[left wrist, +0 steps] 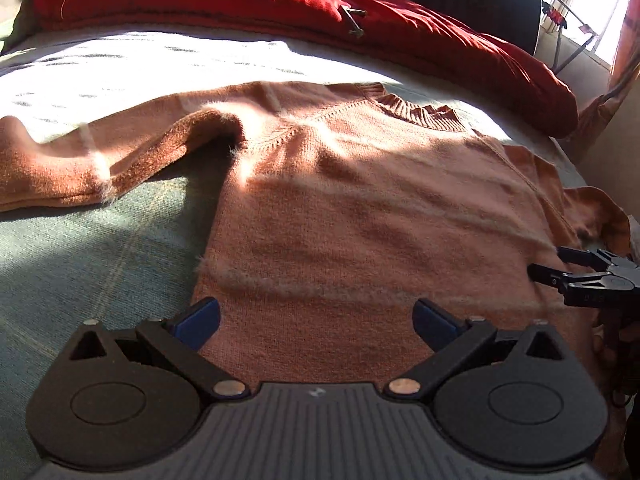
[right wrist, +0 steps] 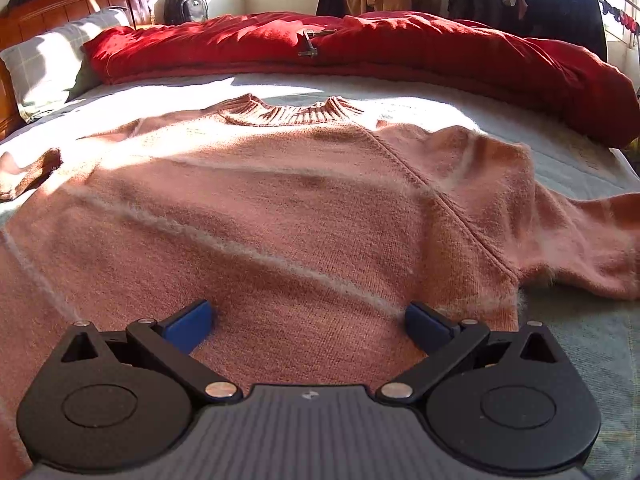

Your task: Fold clothes

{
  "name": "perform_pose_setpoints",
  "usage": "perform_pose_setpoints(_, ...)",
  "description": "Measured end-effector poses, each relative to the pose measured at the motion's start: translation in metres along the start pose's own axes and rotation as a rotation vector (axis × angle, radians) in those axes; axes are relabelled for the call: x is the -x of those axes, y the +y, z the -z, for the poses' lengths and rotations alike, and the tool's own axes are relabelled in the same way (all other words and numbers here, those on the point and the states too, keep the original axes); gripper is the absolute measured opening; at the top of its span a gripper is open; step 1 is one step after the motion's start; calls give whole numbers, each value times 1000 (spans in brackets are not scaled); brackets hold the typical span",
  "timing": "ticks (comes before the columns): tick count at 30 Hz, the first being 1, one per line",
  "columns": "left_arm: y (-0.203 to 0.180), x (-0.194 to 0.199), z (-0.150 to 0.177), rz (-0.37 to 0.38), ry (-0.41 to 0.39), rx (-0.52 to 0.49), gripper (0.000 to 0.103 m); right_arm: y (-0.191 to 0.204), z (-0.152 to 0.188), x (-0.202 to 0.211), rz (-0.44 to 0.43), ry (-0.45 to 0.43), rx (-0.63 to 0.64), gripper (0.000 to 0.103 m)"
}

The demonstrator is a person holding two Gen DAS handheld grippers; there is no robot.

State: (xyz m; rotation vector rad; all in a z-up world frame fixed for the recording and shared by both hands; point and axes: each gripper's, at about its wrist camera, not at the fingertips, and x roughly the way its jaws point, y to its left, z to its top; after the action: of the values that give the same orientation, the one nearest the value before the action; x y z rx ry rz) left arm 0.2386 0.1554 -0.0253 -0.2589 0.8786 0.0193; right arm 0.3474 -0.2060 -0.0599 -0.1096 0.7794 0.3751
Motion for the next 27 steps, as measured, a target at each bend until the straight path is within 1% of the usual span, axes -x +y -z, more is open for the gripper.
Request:
perform_pose_setpoints(4, -24, -7, -7, 88, -15, -37, 102, 0, 0, 1, 2, -2, 0, 103)
perform_pose_setpoints(6, -32, -16, -5, 99, 4, -46, 102, 1, 0, 1, 2, -1, -2, 103)
perform_pose_setpoints(8, -32, -27, 2, 75, 52, -28, 102, 1, 0, 1, 5, -3, -3, 103)
perform_pose_setpoints(9, -30, -30, 5, 54, 64, -18, 102, 1, 0, 1, 6, -5, -3, 103)
perform_pose_setpoints(11, -23, -25, 12, 38, 51, -4, 102, 1, 1, 1, 8, -9, -1, 103)
perform_pose_setpoints(15, -10, -12, 16, 21, 43, 60, 102, 2, 0, 2, 13, -12, 1, 103)
perform_pose_setpoints(18, -11, -12, 15, 9, 42, 62, 102, 2, -3, 4, 8, 2, -1, 103)
perform_pose_setpoints(21, -19, -18, 13, -20, 52, 34, 102, -8, -10, 16, -41, -1, -46, 103)
perform_pose_setpoints(24, -26, -22, 11, -33, 57, 11, 102, -34, -15, 40, -115, -62, -150, 103)
perform_pose_setpoints(27, -28, -24, 9, -24, 57, 9, 102, -75, -14, 70, -117, -169, -261, 103)
